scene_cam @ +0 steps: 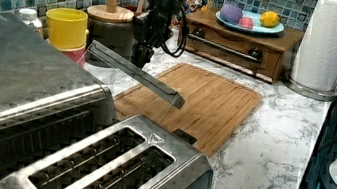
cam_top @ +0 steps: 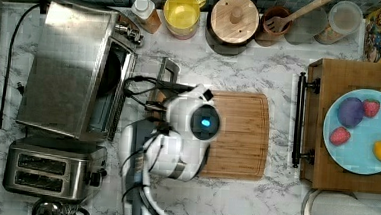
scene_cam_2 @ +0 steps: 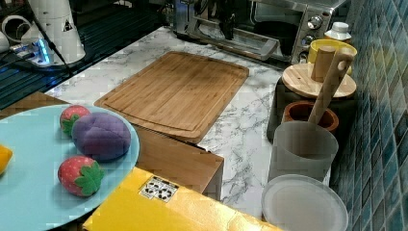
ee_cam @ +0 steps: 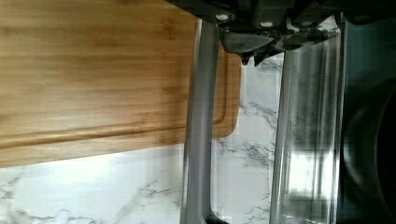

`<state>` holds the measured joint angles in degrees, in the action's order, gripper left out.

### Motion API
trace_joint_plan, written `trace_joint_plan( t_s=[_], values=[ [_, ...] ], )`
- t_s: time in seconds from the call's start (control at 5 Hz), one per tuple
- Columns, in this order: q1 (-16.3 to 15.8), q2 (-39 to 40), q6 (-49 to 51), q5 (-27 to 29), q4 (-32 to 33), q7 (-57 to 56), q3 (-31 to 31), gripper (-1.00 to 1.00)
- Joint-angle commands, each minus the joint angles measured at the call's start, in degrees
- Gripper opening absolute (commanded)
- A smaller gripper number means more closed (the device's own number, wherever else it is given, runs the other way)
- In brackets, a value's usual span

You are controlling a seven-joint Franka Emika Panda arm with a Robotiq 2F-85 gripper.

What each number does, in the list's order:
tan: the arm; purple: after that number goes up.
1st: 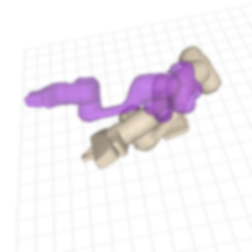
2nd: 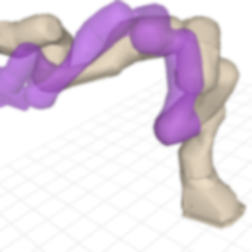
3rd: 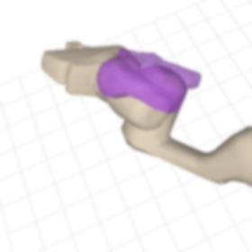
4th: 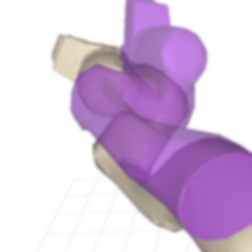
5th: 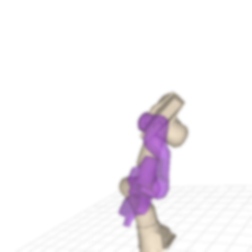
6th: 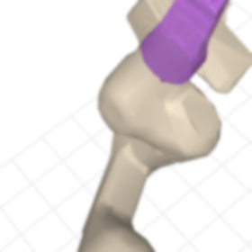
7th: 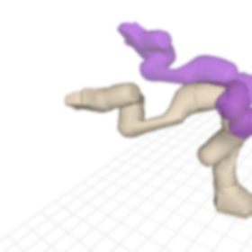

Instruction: Close the oven.

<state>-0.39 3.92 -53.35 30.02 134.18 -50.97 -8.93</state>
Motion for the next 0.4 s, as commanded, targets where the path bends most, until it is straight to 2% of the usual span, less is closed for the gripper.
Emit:
trace_joint_plan(
  t_s=[0.2, 0.4],
  values=[
    [-5.6, 0.4, 8.3, -15.3, -20.1, 21.5, -8.4, -1.00],
    [-4.9, 0.2, 10.5, -27.3, -22.5, 34.0, -10.5, -1.00]
  ],
)
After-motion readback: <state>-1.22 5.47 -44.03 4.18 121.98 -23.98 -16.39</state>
